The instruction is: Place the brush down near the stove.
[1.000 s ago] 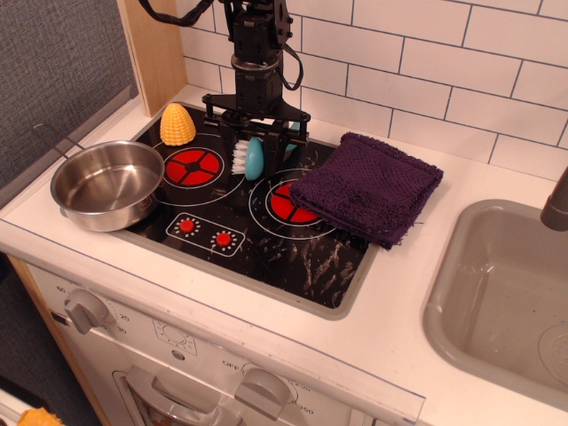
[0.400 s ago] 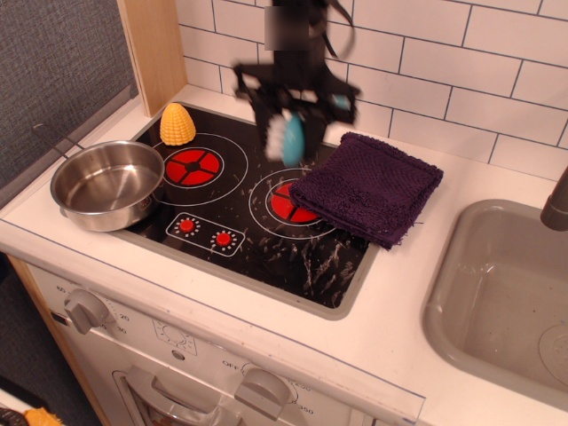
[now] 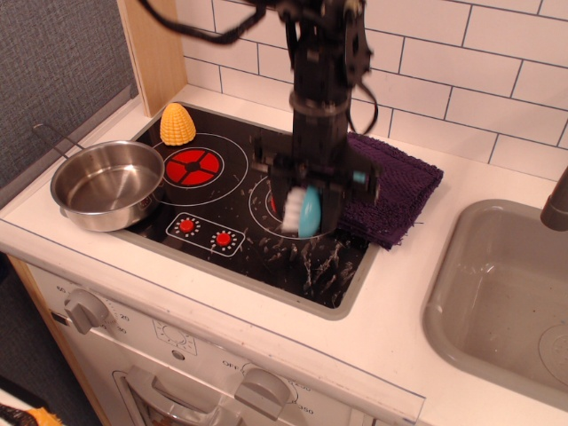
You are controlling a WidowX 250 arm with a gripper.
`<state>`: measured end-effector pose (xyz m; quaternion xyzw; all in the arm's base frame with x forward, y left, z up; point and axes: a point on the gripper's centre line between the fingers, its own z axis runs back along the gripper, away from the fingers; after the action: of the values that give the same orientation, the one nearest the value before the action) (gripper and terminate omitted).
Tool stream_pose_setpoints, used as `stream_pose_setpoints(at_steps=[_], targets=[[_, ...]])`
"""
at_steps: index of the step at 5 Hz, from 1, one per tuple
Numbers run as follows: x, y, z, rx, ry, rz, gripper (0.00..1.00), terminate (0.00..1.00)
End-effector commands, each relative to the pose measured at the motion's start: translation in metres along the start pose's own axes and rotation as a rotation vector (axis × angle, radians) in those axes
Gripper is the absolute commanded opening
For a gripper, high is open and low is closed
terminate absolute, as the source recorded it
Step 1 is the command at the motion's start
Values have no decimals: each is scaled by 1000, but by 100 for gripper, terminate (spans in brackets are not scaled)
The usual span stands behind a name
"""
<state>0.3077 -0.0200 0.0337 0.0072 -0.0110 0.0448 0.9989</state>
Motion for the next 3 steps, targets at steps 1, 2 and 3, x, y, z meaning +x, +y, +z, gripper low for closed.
stream_pose_setpoints(at_steps=[1, 2, 3], targets=[[-33, -4, 8, -19, -51, -12, 0, 0], [-38, -5, -1, -18, -33, -21, 0, 0], [-38, -6, -9, -30, -31, -12, 100, 0]])
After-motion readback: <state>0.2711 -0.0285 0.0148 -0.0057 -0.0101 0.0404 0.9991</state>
